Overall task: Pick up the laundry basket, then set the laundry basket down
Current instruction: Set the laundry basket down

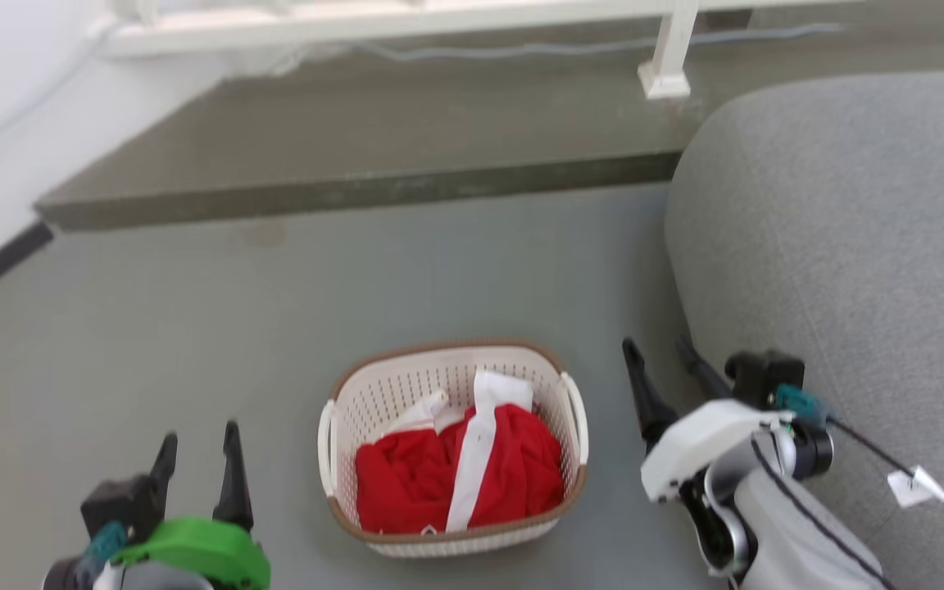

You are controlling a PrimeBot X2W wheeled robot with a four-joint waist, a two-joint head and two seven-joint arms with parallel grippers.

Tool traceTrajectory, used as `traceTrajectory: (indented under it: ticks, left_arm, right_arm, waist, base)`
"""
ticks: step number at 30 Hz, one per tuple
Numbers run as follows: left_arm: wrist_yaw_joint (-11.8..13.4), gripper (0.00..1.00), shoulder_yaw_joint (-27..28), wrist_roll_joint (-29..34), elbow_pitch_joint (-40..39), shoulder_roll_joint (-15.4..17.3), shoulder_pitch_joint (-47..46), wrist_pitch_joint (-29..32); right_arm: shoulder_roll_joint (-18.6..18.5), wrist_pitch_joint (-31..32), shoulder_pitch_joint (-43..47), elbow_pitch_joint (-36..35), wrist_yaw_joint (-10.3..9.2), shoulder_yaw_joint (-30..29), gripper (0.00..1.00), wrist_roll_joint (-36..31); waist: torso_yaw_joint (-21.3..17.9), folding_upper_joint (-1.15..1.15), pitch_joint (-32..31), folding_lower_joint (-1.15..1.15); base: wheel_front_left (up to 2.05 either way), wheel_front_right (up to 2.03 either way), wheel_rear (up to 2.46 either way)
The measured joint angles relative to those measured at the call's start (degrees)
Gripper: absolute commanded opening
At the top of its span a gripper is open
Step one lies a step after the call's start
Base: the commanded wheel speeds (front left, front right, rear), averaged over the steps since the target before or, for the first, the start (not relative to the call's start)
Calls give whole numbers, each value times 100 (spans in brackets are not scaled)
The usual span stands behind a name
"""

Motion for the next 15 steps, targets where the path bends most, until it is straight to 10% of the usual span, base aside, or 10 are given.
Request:
traceTrajectory:
  ticks: [15]
  left_arm:
    - [18,100,119,238,-746,-14,758,0]
  right_arm:
    - [31,1,730,-657,-9,-141,100,-358]
  waist:
    - [-76,0,-491,0]
  base:
    - [0,0,0]
